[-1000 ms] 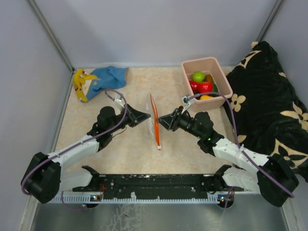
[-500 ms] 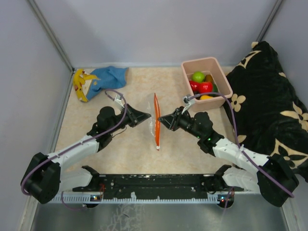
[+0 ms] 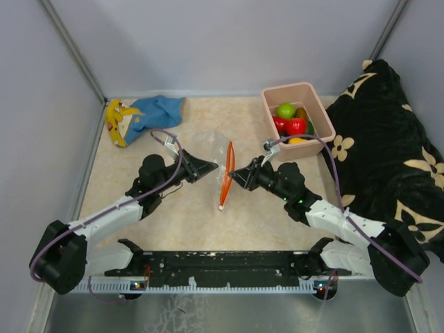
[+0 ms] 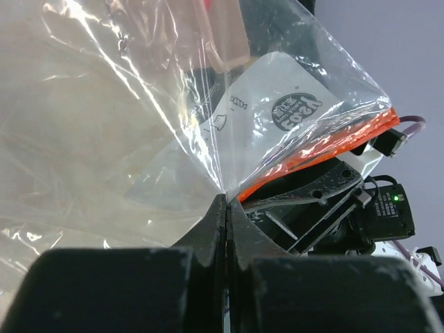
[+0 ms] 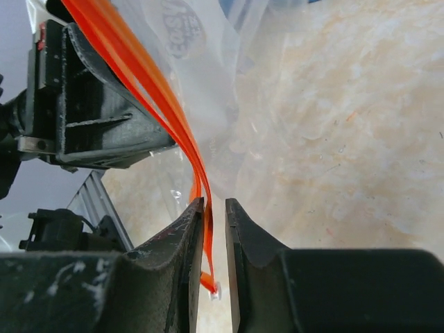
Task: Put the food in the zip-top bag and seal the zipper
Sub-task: Open the zipper of the food storage bag.
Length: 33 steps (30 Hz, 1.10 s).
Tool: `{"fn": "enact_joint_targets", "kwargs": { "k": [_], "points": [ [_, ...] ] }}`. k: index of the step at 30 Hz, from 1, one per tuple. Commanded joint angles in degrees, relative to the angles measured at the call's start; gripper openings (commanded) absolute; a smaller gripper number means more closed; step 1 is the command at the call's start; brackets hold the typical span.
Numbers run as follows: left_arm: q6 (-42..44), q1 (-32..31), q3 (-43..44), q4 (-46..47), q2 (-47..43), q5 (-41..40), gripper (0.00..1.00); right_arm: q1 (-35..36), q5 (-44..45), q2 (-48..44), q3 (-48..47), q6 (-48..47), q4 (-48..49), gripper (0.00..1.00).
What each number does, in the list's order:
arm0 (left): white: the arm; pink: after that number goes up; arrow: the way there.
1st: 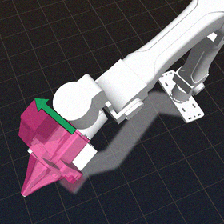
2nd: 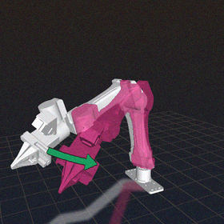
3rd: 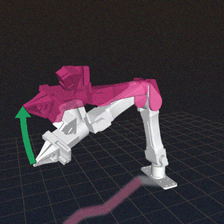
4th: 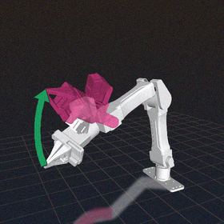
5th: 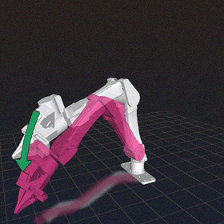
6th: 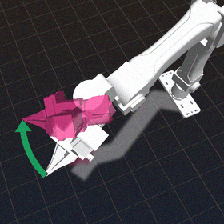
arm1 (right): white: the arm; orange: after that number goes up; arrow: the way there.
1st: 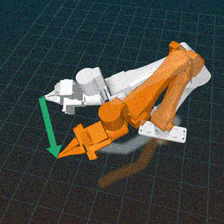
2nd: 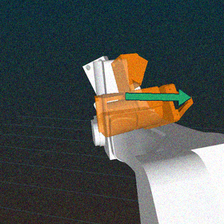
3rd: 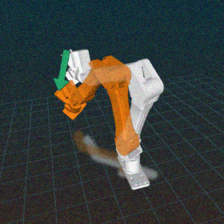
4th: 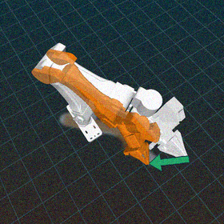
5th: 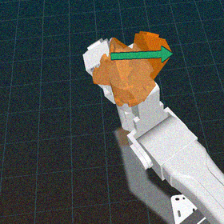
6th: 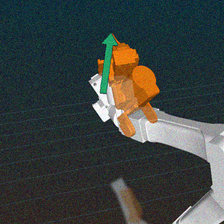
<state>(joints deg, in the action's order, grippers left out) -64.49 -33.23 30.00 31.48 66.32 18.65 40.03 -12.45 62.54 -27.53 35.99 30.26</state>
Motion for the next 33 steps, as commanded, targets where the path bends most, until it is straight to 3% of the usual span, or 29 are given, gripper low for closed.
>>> {"fn": "enact_joint_targets", "kwargs": {
  "k": [1, 10, 22, 24, 27, 33],
  "points": [
    [-1.14, -0.43, -1.20, 3.33, -1.58, 0.45, 0.00, 0.62, 2.53, -0.92, 1.18, -1.72, 0.67, 0.18],
    [-1.76, -0.43, -1.11, 3.95, -1.76, 1.10, 0.00, 0.57, 2.34, -1.36, 2.12, -2.08, 1.03, 0.17],
    [-3.21, -1.76, -1.76, 6.39, -0.52, 1.45, 0.00, 0.58, -1.97, 2.87, 0.67, 0.63, 7.47, 0.25],
    [-3.56, -1.92, -1.94, 7.18, -0.33, 1.76, 0.00, 0.59, -1.54, 3.08, 0.73, 0.54, 7.41, 0.19],
    [-3.16, -1.92, -1.87, 6.69, -0.84, 1.41, 0.00, 0.57, 0.73, 2.15, 0.68, -0.54, 4.90, 0.00],
    [0.74, -1.92, -1.25, 1.64, -2.80, -0.76, 0.00, 0.62, 6.11, -2.16, 0.65, -4.32, -2.82, 0.00]
  ]
}}
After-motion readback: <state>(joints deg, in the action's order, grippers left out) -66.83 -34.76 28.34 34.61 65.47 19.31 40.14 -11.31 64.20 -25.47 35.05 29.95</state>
